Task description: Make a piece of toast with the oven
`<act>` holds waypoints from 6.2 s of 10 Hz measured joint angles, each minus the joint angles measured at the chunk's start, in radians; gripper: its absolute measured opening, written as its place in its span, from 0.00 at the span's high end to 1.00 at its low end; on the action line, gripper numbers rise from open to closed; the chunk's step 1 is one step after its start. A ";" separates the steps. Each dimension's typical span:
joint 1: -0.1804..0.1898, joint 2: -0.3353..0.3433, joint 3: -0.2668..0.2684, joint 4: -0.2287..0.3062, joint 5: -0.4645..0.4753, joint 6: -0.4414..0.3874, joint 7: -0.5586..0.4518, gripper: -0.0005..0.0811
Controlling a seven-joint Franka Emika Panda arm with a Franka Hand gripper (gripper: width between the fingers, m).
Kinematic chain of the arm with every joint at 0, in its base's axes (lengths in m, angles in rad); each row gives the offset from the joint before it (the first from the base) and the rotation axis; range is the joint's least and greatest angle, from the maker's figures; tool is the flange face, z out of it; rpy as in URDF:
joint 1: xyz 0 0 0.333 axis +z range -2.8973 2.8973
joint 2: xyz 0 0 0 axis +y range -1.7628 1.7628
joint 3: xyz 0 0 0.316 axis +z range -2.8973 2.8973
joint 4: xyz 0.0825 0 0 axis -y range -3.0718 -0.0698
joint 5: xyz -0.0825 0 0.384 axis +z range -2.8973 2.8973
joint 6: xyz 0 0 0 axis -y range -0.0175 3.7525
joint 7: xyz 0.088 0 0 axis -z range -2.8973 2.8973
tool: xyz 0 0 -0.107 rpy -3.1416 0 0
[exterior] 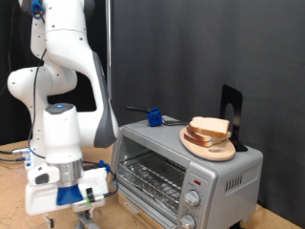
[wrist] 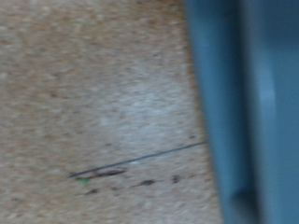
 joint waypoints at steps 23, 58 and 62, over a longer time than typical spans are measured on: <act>-0.162 -0.650 -0.097 -0.025 0.282 -0.824 -0.429 0.00; 0.041 -0.870 0.576 -0.206 0.097 -0.535 -0.608 0.00; 0.083 -0.860 0.603 -0.228 0.207 -0.466 -0.609 0.00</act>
